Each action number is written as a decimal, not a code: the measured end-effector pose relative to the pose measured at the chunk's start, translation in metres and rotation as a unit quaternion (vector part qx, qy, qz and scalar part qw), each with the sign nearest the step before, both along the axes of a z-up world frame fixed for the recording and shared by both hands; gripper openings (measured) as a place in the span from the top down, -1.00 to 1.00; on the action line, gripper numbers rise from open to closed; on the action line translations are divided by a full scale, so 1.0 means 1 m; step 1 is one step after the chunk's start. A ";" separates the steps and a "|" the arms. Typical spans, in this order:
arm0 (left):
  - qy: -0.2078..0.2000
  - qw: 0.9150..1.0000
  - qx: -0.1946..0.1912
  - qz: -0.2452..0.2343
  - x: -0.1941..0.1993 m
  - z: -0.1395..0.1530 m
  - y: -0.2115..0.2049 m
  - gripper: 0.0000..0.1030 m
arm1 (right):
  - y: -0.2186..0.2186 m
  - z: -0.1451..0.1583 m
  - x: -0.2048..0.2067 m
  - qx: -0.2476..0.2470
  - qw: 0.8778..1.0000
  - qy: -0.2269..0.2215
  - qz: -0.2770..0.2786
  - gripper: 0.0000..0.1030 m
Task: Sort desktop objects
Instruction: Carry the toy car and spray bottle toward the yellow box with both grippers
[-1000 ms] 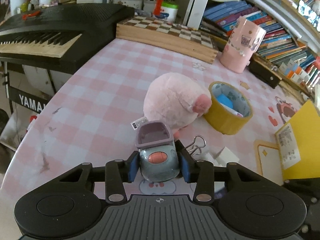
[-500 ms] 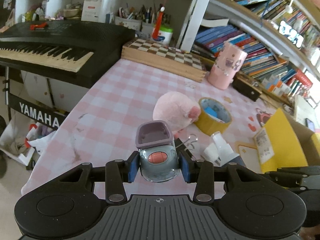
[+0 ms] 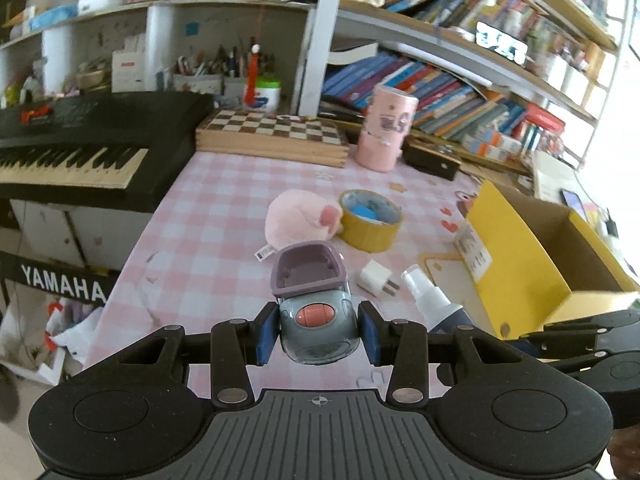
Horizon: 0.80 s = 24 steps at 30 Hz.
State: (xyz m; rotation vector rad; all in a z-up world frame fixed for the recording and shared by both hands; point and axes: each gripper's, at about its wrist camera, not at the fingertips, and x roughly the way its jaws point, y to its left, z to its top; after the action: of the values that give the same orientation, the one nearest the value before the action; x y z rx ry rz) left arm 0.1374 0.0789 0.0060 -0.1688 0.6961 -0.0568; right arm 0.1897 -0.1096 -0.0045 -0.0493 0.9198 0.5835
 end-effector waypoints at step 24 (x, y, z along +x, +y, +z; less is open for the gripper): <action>0.019 0.996 0.014 -0.086 -0.094 -0.007 -0.016 0.21 | -0.006 -0.009 -0.117 0.007 0.997 0.008 -0.070 0.42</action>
State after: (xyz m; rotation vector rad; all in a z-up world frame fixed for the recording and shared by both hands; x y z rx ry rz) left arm 0.0437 0.0628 -0.0007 -0.0819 0.7482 -0.2096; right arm 0.0732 -0.1153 -0.0133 0.0331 0.9258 0.4609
